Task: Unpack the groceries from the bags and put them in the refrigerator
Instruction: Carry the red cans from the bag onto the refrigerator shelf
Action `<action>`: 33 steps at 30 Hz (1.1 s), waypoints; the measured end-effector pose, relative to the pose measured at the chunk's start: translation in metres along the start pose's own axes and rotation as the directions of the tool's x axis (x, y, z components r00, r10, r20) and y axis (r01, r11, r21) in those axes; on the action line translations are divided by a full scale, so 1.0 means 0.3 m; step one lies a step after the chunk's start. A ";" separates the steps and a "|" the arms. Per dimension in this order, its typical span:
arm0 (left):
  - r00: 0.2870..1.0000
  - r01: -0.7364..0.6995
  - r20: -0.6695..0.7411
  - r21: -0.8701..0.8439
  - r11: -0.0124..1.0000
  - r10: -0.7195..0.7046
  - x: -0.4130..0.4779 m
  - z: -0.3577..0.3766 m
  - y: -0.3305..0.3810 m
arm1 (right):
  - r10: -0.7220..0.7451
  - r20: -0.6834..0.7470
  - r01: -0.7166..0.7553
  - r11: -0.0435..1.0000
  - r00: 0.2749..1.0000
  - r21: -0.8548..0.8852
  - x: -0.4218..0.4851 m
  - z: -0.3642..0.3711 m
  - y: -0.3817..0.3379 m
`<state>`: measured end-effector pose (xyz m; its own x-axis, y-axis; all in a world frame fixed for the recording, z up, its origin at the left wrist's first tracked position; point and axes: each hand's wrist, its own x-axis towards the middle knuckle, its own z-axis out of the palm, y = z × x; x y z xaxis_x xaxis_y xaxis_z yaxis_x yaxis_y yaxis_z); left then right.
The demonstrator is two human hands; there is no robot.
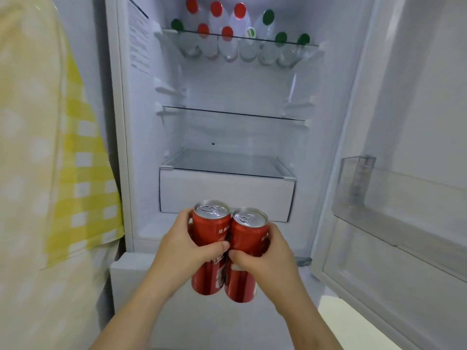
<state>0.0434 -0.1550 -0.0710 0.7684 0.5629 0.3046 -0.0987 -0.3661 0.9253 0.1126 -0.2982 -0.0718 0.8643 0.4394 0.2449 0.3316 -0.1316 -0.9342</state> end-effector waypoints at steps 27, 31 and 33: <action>0.919 -0.379 -0.153 -0.088 0.921 0.364 1.009 -0.320 0.385 | -0.445 -0.186 0.472 0.870 0.876 0.142 0.923 0.263 -0.594; 0.904 -0.395 -0.204 -0.059 0.917 0.377 1.095 -0.309 0.463 | -0.501 -0.193 0.524 0.846 0.843 0.094 1.017 0.243 -0.664; 0.903 -0.392 -0.216 -0.063 0.918 0.371 1.132 -0.299 0.487 | -0.501 -0.201 0.523 0.850 0.842 0.071 1.069 0.235 -0.684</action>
<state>0.2332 0.0491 0.1878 0.5205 0.5331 0.6670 -0.4311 -0.5101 0.7442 0.2951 -0.0677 0.1802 0.6373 0.2573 0.7264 0.7066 0.1810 -0.6841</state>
